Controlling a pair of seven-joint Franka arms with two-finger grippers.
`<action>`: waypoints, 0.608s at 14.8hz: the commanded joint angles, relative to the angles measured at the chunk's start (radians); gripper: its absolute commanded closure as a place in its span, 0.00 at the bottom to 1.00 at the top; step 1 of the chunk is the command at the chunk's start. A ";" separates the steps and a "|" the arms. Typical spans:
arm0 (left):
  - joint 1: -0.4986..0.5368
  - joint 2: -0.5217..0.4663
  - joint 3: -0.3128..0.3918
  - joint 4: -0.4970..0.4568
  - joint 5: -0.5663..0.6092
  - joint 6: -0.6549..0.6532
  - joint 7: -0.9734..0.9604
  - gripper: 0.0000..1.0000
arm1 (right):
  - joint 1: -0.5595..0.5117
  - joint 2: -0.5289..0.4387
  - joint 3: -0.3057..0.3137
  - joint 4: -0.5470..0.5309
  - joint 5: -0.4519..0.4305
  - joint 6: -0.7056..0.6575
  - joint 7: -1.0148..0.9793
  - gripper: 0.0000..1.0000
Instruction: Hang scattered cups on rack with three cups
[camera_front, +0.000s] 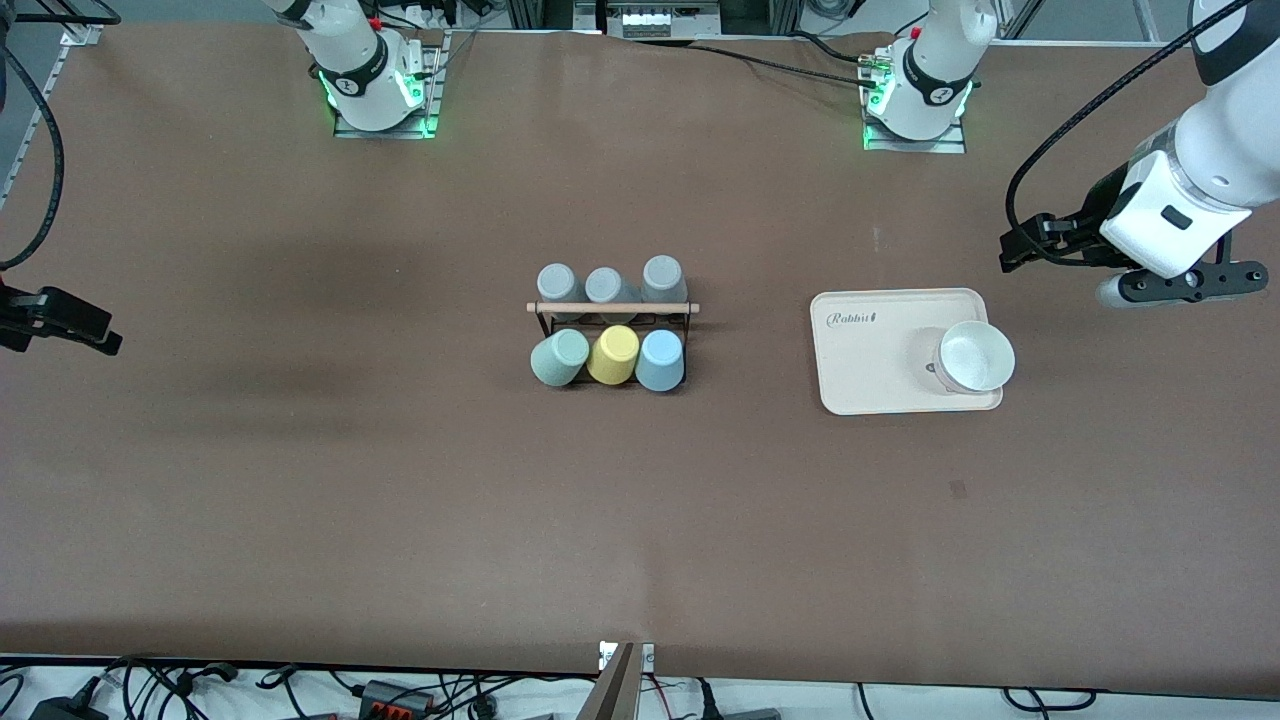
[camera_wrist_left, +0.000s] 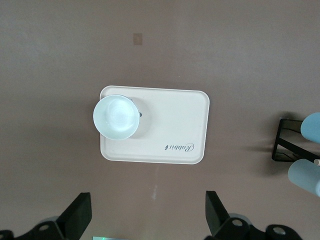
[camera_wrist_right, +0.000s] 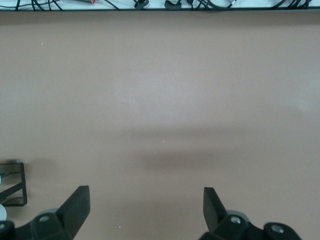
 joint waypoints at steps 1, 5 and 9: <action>0.006 -0.018 -0.002 0.000 0.006 -0.003 0.003 0.00 | -0.011 -0.140 0.014 -0.209 -0.012 0.094 -0.018 0.00; 0.009 -0.018 -0.002 -0.008 0.013 0.011 0.005 0.00 | -0.010 -0.271 0.016 -0.391 -0.027 0.153 -0.039 0.00; 0.011 -0.019 -0.002 -0.006 0.009 0.006 0.015 0.00 | -0.010 -0.284 0.017 -0.408 -0.027 0.141 -0.041 0.00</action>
